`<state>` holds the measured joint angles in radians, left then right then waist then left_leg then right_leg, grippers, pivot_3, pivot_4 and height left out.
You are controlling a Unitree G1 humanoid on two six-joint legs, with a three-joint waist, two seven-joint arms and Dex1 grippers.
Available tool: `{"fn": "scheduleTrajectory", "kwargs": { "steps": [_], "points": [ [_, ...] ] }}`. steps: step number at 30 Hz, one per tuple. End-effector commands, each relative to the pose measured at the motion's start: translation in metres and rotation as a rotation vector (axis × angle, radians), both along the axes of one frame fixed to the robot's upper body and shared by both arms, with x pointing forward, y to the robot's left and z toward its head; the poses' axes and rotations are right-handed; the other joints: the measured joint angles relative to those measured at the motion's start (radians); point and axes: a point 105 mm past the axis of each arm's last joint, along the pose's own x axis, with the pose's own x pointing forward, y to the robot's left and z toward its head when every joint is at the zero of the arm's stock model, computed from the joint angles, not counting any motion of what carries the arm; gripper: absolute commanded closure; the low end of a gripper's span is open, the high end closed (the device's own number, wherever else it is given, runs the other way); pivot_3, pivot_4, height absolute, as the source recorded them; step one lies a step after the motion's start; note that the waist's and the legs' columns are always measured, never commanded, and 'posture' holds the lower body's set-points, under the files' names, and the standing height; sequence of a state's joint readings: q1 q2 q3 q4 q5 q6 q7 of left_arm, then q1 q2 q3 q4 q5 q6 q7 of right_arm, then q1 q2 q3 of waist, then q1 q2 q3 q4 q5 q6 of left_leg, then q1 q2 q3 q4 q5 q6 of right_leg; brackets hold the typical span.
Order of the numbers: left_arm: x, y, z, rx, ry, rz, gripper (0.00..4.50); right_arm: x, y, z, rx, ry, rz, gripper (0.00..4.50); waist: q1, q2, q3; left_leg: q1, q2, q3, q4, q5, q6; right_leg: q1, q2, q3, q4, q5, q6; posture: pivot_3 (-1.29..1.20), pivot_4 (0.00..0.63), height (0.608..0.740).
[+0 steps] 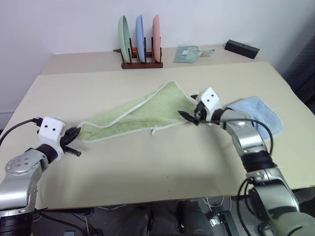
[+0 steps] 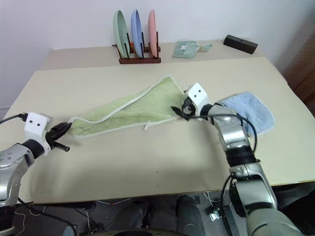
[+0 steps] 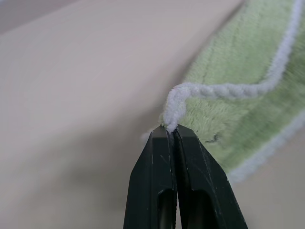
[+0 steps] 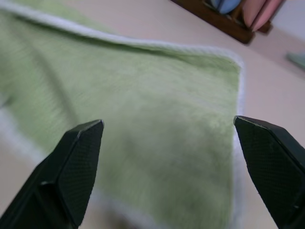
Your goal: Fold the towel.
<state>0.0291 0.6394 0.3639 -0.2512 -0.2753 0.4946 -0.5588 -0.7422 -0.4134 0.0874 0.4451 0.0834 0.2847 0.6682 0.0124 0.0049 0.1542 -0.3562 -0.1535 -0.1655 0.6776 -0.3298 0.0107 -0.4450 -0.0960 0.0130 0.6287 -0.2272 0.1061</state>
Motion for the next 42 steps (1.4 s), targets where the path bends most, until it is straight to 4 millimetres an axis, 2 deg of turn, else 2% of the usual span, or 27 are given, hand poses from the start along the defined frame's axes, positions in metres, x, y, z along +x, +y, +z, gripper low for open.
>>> {"fn": "scheduleTrajectory", "kwargs": {
  "steps": [1,3,7,11,12,13,14,19,20,21,24,28,31,33,35,38,40,42],
  "points": [
    [0.001,-0.022,0.013,0.001,-0.055,-0.079,4.44,0.017,-0.011,-0.005,0.058,0.111,-0.134,0.0,0.002,0.0,0.0,0.0,0.0,0.0,0.0,0.0,0.0,0.0,0.0,0.0,0.0,0.0,0.0,0.0,0.15,0.74],
    [0.001,-0.03,0.015,-0.022,-0.061,-0.104,4.44,0.02,-0.011,-0.015,0.11,0.222,-0.168,0.0,0.001,0.0,0.0,0.0,0.0,0.0,0.0,0.0,0.0,0.0,0.0,0.0,0.0,0.0,0.0,0.0,0.15,0.74],
    [0.002,-0.044,0.015,-0.042,-0.068,-0.147,4.44,0.022,-0.021,-0.031,-0.009,0.254,-0.215,0.0,-0.004,0.0,0.0,0.0,0.0,0.0,0.0,0.0,0.0,0.0,0.0,0.0,0.0,0.0,0.0,0.0,0.15,0.74],
    [0.002,-0.053,0.012,-0.049,-0.064,-0.17,4.44,0.022,-0.027,-0.037,-0.029,0.282,-0.237,0.0,-0.004,0.0,0.0,0.0,0.0,0.0,0.0,0.0,0.0,0.0,0.0,0.0,0.0,0.0,0.0,0.0,0.15,0.74],
    [0.002,-0.054,0.012,-0.052,-0.063,-0.173,4.5,0.022,-0.028,-0.038,-0.036,0.286,-0.239,0.55,-0.004,0.0,0.0,0.0,0.0,0.0,0.0,0.0,0.0,0.0,0.0,0.0,0.0,0.0,0.0,0.0,0.15,0.74],
    [0.003,-0.055,0.012,-0.054,-0.063,-0.174,4.5,0.022,-0.029,-0.039,-0.041,0.288,-0.24,0.75,-0.003,0.0,0.0,0.0,0.0,0.0,0.0,0.0,0.0,0.0,0.0,0.0,0.0,0.0,0.0,0.0,0.15,0.74],
    [0.003,-0.056,0.012,-0.057,-0.063,-0.178,4.5,0.02,-0.028,-0.041,-0.032,0.302,-0.231,1.22,-0.002,0.0,0.0,0.0,0.0,0.0,0.0,0.0,0.0,0.0,0.0,0.0,0.0,0.0,0.0,0.0,0.15,0.74],
    [0.005,-0.061,0.013,-0.066,-0.069,-0.197,4.5,0.013,-0.028,-0.043,-0.01,0.327,-0.198,3.7,0.001,0.0,0.0,0.0,0.0,0.0,0.0,0.0,0.0,0.001,0.0,0.0,0.0,0.0,0.0,0.0,0.15,0.74],
    [0.006,-0.062,0.013,-0.067,-0.072,-0.198,4.5,0.01,-0.029,-0.042,-0.006,0.327,-0.184,4.31,0.002,0.0,0.0,0.0,0.0,0.0,0.0,0.0,0.0,0.001,0.0,0.0,0.0,0.0,0.0,0.0,0.15,0.74],
    [0.007,-0.062,0.014,-0.069,-0.075,-0.201,4.5,0.004,-0.03,-0.039,-0.002,0.324,-0.153,4.45,0.003,0.0,0.0,0.0,0.0,0.0,0.0,0.0,0.0,0.001,0.0,0.0,0.0,0.0,0.0,0.0,0.15,0.74],
    [0.007,-0.064,0.016,-0.073,-0.081,-0.212,4.5,-0.019,-0.035,-0.029,-0.016,0.303,-0.047,4.45,0.005,0.0,0.0,-0.001,-0.001,-0.001,0.001,-0.001,0.001,0.001,0.0,0.0,0.0,0.0,0.0,0.0,0.15,0.74],
    [0.006,-0.066,0.017,-0.078,-0.083,-0.228,4.5,-0.077,-0.049,-0.024,-0.161,0.282,0.172,4.45,0.017,0.0,0.0,-0.002,-0.001,-0.001,0.0,-0.002,0.002,0.0,-0.001,0.0,-0.002,0.0,0.0,0.0,0.15,0.74],
    [0.007,-0.067,0.016,-0.082,-0.077,-0.241,4.5,-0.113,-0.052,-0.024,-0.247,0.293,0.3,4.45,0.018,0.0,0.0,-0.001,0.0,0.0,0.0,-0.002,0.002,0.001,0.0,0.0,-0.003,0.0,0.0,0.0,0.15,0.74],
    [0.009,-0.069,0.015,-0.083,-0.069,-0.255,4.5,-0.129,-0.051,-0.026,-0.299,0.295,0.363,4.45,0.017,0.0,0.0,-0.001,0.001,0.001,0.001,-0.002,0.001,0.001,0.0,0.0,-0.003,0.0,0.0,0.0,0.15,0.74],
    [0.01,-0.071,0.014,-0.083,-0.065,-0.265,4.5,-0.136,-0.051,-0.027,-0.327,0.295,0.39,4.45,0.017,0.0,0.0,0.0,0.001,0.002,0.001,-0.002,0.001,0.001,0.001,0.001,-0.002,0.0,0.001,0.0,0.15,0.74],
    [0.014,-0.076,0.015,-0.081,-0.068,-0.285,4.5,-0.142,-0.052,-0.02,-0.326,0.305,0.423,3.56,0.026,0.0,0.0,0.0,0.002,0.002,0.001,-0.002,0.001,0.001,0.001,0.001,-0.002,0.0,0.001,0.0,0.15,0.74],
    [0.017,-0.077,0.015,-0.078,-0.07,-0.291,4.5,-0.136,-0.055,-0.012,-0.309,0.268,0.388,2.63,0.029,-0.001,0.001,0.0,0.002,0.002,0.001,-0.002,0.001,0.001,0.001,0.001,-0.002,0.0,0.001,0.0,0.15,0.74],
    [0.018,-0.077,0.016,-0.077,-0.077,-0.297,4.5,-0.124,-0.069,0.002,-0.305,0.214,0.309,1.66,0.03,-0.001,0.001,-0.001,0.002,0.002,0.002,-0.002,0.001,0.001,0.001,0.0,-0.003,0.0,0.001,0.0,0.15,0.74]
  ]
}}
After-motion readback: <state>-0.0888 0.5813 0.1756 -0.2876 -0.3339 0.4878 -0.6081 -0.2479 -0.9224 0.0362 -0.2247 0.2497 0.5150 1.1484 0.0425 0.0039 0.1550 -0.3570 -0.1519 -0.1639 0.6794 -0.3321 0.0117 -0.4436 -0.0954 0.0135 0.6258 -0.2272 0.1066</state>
